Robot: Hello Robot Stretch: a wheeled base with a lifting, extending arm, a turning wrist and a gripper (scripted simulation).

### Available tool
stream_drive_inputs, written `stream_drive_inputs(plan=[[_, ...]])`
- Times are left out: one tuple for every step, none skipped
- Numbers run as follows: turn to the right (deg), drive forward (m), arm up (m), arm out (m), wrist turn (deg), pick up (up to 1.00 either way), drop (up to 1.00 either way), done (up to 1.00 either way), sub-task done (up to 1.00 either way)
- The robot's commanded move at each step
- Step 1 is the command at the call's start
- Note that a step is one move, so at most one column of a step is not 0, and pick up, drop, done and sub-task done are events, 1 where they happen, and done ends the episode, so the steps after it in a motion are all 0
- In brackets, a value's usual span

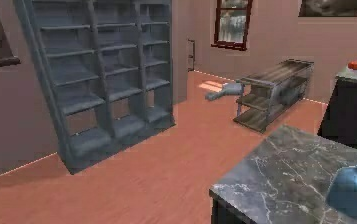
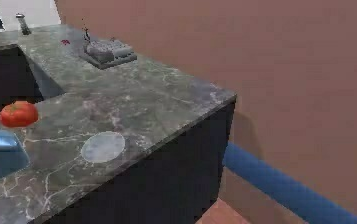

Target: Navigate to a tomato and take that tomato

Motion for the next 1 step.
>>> stream_drive_inputs(plan=[[-33.0, 0.00, 0.00, 0.00, 0.0, 0.00, 0.00, 0.00, 0.00]])
